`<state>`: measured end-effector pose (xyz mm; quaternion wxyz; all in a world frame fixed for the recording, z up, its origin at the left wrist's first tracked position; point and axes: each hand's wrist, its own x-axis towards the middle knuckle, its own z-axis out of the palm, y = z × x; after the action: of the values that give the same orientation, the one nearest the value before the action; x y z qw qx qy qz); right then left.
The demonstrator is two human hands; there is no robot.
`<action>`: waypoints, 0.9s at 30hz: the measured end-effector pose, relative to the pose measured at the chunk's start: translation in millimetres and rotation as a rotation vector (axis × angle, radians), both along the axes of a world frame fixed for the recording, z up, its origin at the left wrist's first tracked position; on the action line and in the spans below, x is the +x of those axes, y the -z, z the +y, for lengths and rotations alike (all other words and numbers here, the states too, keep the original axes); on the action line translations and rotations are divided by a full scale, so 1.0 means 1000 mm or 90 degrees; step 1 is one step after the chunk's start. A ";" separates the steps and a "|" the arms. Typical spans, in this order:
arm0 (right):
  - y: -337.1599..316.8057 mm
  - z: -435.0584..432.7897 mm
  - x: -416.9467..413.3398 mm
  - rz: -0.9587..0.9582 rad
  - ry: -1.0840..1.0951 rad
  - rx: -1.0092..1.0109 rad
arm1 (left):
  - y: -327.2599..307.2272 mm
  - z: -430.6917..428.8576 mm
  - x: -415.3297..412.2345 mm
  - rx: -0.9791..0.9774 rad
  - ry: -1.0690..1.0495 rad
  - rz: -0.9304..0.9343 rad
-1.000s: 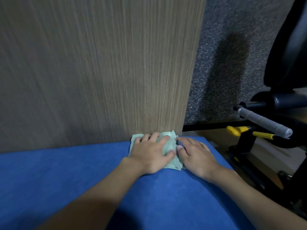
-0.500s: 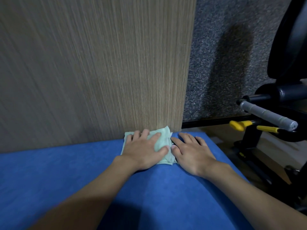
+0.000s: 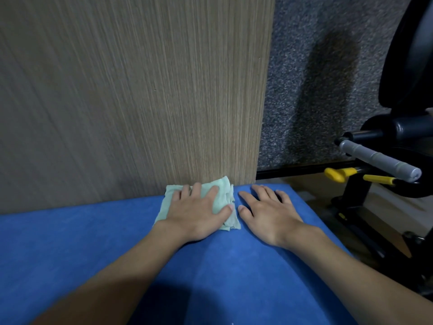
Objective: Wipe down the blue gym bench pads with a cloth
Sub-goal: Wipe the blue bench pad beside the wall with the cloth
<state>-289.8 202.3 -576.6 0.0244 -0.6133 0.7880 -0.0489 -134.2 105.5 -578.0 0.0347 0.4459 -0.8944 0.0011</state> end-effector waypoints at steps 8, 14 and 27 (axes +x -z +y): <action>0.000 0.002 -0.002 0.000 -0.007 -0.004 | -0.003 -0.018 0.050 0.008 -0.006 0.008; -0.007 -0.003 0.007 0.058 -0.008 0.026 | -0.003 -0.008 0.025 0.008 -0.024 -0.013; 0.001 -0.005 0.018 -0.034 -0.035 0.014 | -0.002 -0.036 0.085 0.014 -0.050 0.026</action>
<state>-271.9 197.4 -577.2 0.0532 -0.6330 0.7703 -0.0560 -49.6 69.1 -576.0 0.0479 0.4808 -0.8754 -0.0163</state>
